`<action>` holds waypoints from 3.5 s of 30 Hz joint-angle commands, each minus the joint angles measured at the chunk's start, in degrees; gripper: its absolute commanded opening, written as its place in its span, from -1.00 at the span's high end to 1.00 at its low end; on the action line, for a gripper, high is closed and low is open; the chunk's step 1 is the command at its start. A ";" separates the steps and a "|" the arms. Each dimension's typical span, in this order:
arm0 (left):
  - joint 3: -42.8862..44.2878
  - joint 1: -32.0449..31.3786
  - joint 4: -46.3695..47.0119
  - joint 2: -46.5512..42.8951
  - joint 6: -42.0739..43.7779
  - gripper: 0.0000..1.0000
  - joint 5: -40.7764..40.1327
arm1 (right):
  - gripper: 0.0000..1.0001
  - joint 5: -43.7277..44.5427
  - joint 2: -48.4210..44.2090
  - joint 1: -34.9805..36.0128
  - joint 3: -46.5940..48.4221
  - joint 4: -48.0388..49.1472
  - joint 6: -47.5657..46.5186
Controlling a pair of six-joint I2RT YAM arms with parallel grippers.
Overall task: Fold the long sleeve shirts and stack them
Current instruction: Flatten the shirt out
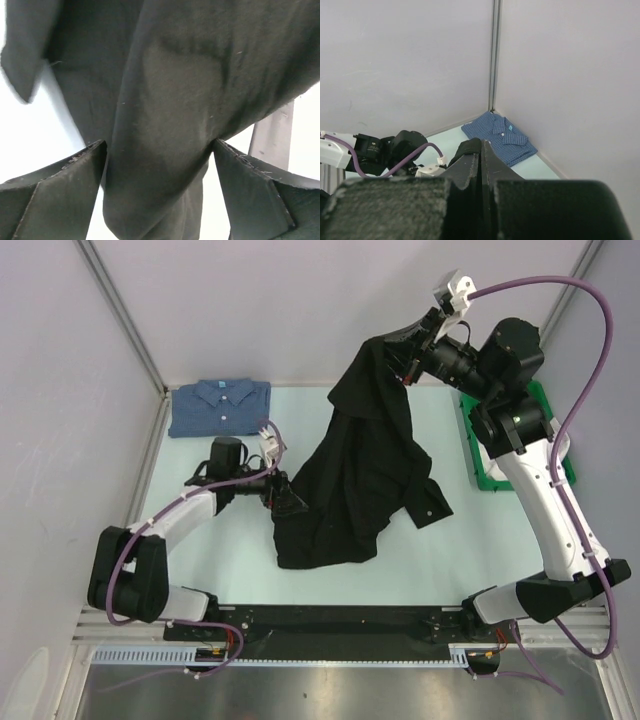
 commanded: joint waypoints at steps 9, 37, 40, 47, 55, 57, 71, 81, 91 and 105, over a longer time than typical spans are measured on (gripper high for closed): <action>16.29 20.77 -14.09 -9.33 9.95 1.00 6.56 | 1.00 2.48 8.87 2.11 2.41 13.51 9.46; 12.35 -14.98 -29.95 -5.41 31.28 -0.61 -18.24 | 1.00 -8.24 -12.66 -31.64 -44.96 -26.12 -29.08; 17.17 -15.51 -31.96 1.79 32.69 -0.59 -19.11 | 1.00 -8.07 -13.10 -31.64 -44.70 -26.21 -28.82; 15.27 -23.74 -26.36 3.67 26.31 -0.64 -34.38 | 1.00 -6.75 -14.24 -31.90 -44.52 -26.12 -28.03; 6.29 -36.43 -17.47 3.72 19.33 -0.77 -64.16 | 1.00 -4.64 -15.46 -32.69 -45.31 -25.50 -27.24; 7.95 -31.79 -17.82 4.89 22.58 -0.72 -67.80 | 1.00 -4.90 -15.99 -32.95 -45.31 -25.85 -27.24; 27.47 2.41 -32.13 3.58 41.21 -0.88 -42.80 | 1.00 -6.48 -17.58 -33.13 -44.17 -25.50 -25.40; 20.99 5.58 -31.30 0.68 33.94 -0.82 -29.04 | 1.00 -6.39 -17.31 -33.57 -42.67 -24.19 -24.34; 0.94 0.59 -10.89 -21.03 21.52 -0.61 -43.61 | 1.00 -7.54 -17.58 -33.57 -43.38 -22.25 -22.06; 12.61 -14.02 -13.34 3.29 27.33 -0.50 -68.42 | 1.00 -6.31 -16.97 -33.57 -42.76 -19.97 -19.77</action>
